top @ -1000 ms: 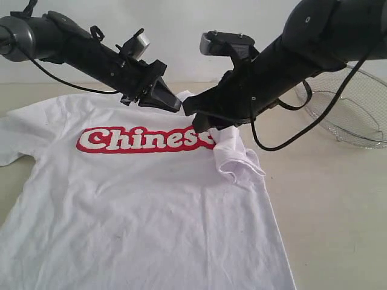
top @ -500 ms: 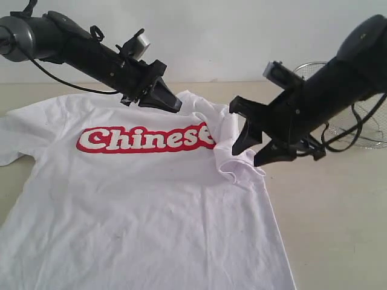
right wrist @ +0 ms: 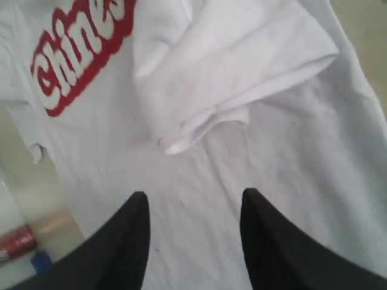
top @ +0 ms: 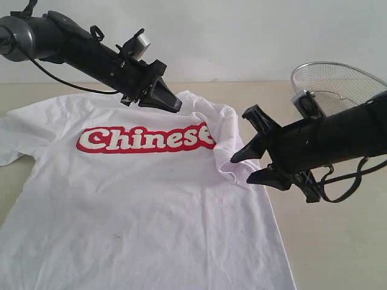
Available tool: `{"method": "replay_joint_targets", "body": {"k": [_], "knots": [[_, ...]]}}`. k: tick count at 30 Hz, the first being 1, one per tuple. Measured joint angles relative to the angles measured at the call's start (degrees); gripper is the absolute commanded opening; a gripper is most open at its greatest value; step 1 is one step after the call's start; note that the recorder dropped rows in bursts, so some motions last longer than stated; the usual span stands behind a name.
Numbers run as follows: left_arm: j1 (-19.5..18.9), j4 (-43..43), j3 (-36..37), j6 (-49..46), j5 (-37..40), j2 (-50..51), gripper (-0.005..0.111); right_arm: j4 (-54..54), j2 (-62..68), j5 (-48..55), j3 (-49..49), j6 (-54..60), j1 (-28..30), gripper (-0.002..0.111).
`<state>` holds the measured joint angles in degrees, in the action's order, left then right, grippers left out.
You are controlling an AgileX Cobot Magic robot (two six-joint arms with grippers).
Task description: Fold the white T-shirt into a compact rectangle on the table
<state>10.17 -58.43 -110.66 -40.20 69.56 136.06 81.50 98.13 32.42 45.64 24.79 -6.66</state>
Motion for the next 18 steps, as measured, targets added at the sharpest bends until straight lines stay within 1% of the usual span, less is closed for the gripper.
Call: {"method": "replay_joint_targets", "body": {"k": [3, 6, 18], "knots": [[0.00, 0.00, 0.00, 0.00, 0.00, 0.00, 0.004, 7.95, 0.00, -1.37, -0.70, 4.42, 0.00, 0.042], [0.00, 0.00, 0.00, 0.00, 0.00, 0.00, 0.004, 12.00, 0.00, -3.03, -0.70, 5.15, 0.00, 0.042], [0.10, 0.00, 0.00, 0.00, 0.00, 0.00, 0.004, 17.86, 0.00, -5.41, -4.06, 3.63, 0.00, 0.042]]}}
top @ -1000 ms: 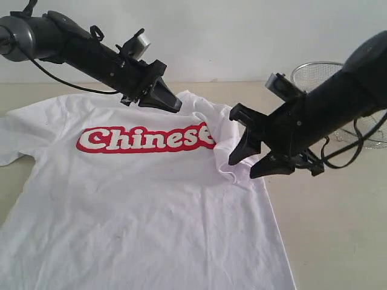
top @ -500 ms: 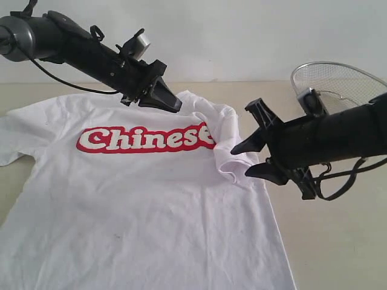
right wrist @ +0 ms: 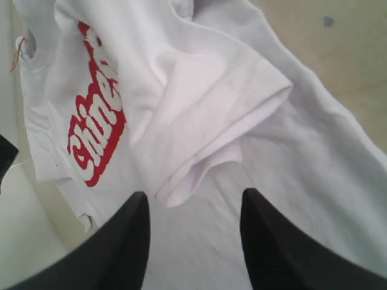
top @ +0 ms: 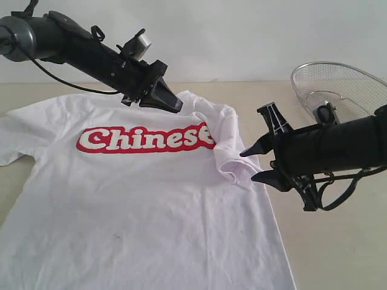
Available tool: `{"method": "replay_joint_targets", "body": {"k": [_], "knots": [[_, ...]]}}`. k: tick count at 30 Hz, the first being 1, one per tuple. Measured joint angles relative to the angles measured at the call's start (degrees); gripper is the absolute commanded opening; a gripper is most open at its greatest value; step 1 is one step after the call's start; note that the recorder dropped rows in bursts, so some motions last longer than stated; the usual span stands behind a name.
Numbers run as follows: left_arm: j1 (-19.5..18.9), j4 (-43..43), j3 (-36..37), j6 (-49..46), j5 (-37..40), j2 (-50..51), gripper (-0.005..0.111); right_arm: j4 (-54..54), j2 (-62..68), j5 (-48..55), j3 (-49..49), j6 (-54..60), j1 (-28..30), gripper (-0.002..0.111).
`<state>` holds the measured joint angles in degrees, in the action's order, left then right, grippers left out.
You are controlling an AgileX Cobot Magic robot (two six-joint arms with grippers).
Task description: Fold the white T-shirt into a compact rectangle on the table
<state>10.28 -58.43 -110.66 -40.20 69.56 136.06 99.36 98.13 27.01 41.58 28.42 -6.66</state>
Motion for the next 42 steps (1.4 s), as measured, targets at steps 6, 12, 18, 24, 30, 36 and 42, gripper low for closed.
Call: {"method": "replay_joint_targets", "body": {"k": [6, 12, 18, 24, 30, 36, 42], "knots": [[0.00, 0.00, 0.00, 0.00, 0.00, 0.00, 0.004, 0.37, 0.54, -2.00, 0.00, -0.76, -1.06, 0.042], [0.00, 0.00, 0.00, 0.00, 0.00, 0.00, 0.004, 0.37, 3.96, -2.05, 0.12, -2.76, -1.30, 0.042], [0.00, 0.00, 0.00, 0.00, 0.00, 0.00, 0.004, 0.46, 4.28, -0.26, 2.83, -3.03, -1.30, 0.042], [0.00, 0.00, 0.00, 0.00, 0.00, 0.00, 0.004, 0.57, 4.37, -2.79, 2.95, -3.03, -1.30, 0.042], [0.00, 0.00, 0.00, 0.00, 0.00, 0.00, 0.004, 0.57, 4.51, -4.85, 2.95, -7.00, -1.30, 0.042], [0.00, 0.00, 0.00, 0.00, 0.00, 0.00, 0.004, 0.57, 4.51, -4.85, 2.95, -10.06, -1.30, 0.042], [0.00, 0.00, 0.00, 0.00, 0.00, 0.00, 0.004, 0.65, 4.51, -6.85, 2.95, -12.68, -1.30, 0.042]]}}
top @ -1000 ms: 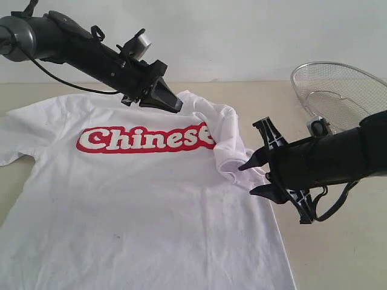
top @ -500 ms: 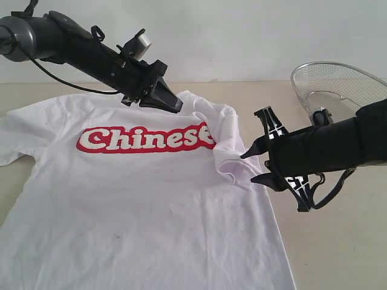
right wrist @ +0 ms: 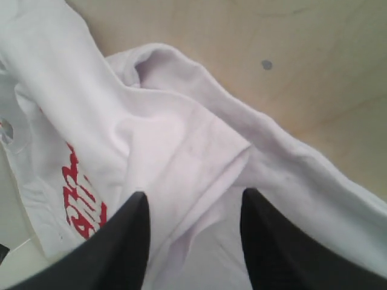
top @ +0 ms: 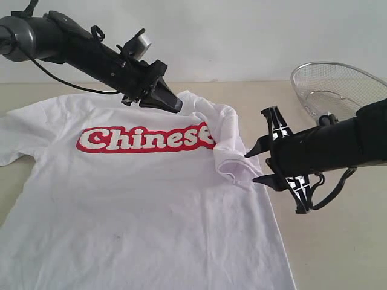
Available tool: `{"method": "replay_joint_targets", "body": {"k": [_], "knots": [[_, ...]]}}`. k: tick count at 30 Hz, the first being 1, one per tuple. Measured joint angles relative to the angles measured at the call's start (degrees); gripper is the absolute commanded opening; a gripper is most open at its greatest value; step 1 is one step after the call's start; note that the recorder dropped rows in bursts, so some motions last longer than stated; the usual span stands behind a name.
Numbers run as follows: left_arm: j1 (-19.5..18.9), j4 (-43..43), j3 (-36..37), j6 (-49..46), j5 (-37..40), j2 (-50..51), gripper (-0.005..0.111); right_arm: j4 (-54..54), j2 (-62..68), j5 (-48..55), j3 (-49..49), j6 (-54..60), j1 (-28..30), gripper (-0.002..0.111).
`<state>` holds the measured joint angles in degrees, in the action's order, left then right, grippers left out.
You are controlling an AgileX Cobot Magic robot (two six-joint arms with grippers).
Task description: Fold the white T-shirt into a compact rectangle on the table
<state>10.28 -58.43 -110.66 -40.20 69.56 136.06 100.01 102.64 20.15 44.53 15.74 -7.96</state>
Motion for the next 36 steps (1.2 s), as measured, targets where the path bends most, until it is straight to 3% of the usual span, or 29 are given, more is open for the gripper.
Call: {"method": "replay_joint_targets", "body": {"k": [10, 18, 36], "knots": [[0.00, 0.00, 0.00, 0.00, 0.00, 0.00, 0.004, 0.00, 0.00, -0.88, 3.74, -2.27, -0.38, 0.042], [0.00, 0.00, 0.00, 0.00, 0.00, 0.00, 0.004, 0.00, 0.00, -1.79, 3.86, -3.21, -5.07, 0.042], [0.00, 0.00, 0.00, 0.00, 0.00, 0.00, 0.004, 0.00, 0.00, -0.83, -0.08, -5.92, -5.17, 0.042]]}}
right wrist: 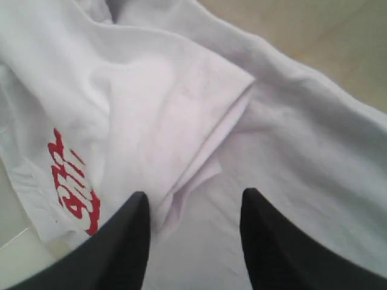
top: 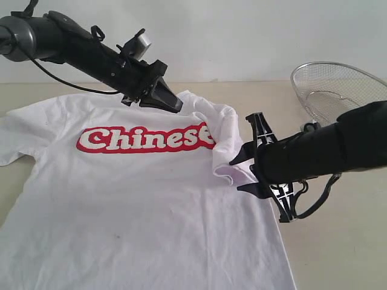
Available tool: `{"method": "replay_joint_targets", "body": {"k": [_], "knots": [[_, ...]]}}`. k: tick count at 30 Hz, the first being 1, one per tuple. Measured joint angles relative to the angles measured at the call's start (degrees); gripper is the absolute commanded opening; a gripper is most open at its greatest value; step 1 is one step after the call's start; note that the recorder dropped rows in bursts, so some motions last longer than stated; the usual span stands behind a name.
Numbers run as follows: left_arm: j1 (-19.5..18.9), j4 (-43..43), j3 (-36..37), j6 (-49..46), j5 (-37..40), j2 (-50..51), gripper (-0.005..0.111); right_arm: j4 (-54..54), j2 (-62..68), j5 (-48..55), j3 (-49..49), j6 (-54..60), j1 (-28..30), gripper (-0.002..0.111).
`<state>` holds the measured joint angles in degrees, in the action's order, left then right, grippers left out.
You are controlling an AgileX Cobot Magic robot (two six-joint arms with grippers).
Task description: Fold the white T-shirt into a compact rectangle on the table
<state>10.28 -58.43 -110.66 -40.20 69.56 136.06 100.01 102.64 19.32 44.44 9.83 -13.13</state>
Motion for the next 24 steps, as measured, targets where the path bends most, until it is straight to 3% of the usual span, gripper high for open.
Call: {"method": "replay_joint_targets", "body": {"k": [10, 24], "knots": [[0.00, 0.00, 0.00, 0.00, 0.00, 0.00, 0.004, 0.00, 0.00, -5.66, 0.00, -2.94, 0.00, 0.042], [0.00, 0.00, 0.00, 0.00, 0.00, 0.00, 0.004, 0.00, 3.32, -5.98, 5.31, -4.55, 0.00, 0.042]]}}
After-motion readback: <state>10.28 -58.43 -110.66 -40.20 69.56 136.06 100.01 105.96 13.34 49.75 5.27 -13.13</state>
